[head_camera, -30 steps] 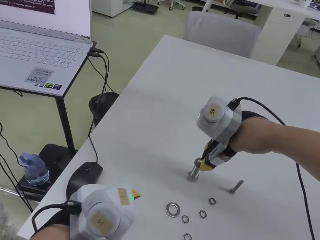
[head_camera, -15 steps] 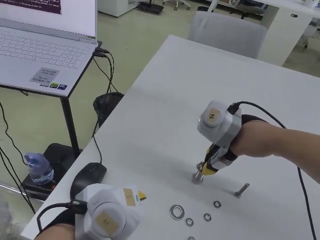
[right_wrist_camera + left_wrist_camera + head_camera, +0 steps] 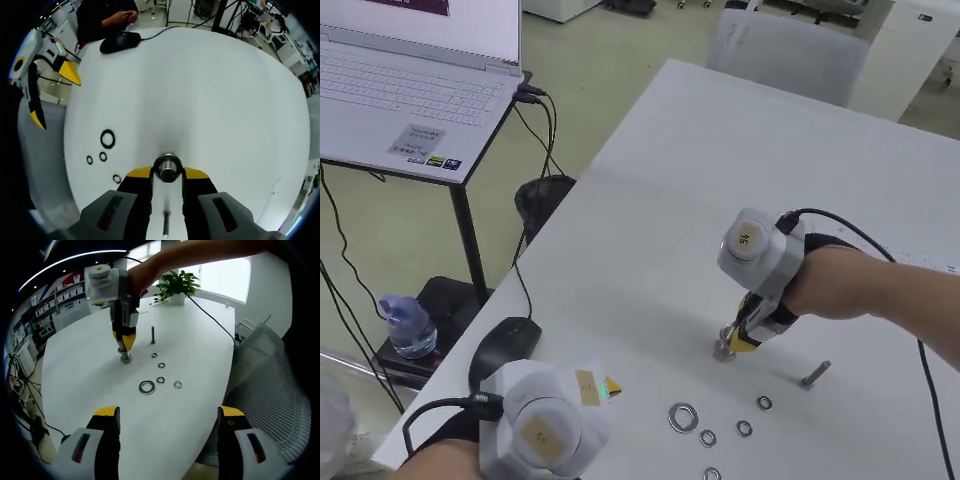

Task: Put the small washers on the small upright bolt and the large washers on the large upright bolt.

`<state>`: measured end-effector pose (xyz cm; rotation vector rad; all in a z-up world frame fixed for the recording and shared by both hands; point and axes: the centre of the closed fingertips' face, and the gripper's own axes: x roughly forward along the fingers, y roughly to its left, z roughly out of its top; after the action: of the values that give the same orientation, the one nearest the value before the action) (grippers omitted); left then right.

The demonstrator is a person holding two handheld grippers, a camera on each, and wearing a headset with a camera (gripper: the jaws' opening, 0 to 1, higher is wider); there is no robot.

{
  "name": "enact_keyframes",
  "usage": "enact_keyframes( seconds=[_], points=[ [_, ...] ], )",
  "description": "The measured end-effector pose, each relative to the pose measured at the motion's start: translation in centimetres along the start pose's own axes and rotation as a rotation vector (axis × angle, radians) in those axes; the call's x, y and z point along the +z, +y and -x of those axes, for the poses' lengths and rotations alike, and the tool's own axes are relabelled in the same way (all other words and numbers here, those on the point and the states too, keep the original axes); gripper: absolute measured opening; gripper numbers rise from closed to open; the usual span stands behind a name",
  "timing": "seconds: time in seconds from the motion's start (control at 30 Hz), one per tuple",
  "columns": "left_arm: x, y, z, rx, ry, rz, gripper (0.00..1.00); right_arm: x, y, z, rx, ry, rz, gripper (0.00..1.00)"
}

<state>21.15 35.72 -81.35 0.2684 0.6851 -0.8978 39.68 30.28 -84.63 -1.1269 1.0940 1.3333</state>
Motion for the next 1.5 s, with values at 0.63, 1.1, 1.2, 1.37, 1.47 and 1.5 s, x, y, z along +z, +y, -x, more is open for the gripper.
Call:
enact_keyframes(
  seconds=[0.63,1.1,1.2,1.37,1.47,1.5],
  points=[
    [-0.5,-0.3,-0.2,-0.012,0.022,0.003,0.76,-0.4,-0.2,-2.5,-0.001,0.015,-0.022,0.22],
    [-0.7,-0.7,-0.4,-0.023,0.04,0.006,0.72,-0.4,-0.1,-2.4,-0.005,0.016,-0.019,0.22],
    [-0.5,-0.6,-0.2,-0.02,0.04,0.0,0.72,-0.5,-0.1,-2.4,-0.009,0.02,-0.021,0.23],
    [-0.4,-0.6,0.0,-0.016,0.038,0.0,0.72,-0.5,-0.1,-2.6,-0.006,0.016,-0.022,0.24],
    [-0.4,-0.5,0.0,-0.015,0.037,-0.001,0.72,-0.4,-0.1,-2.6,-0.007,0.01,-0.019,0.24],
    [-0.4,-0.5,0.1,-0.014,0.037,0.001,0.72,-0.4,-0.1,-2.6,-0.008,0.007,-0.018,0.25]
  ],
)
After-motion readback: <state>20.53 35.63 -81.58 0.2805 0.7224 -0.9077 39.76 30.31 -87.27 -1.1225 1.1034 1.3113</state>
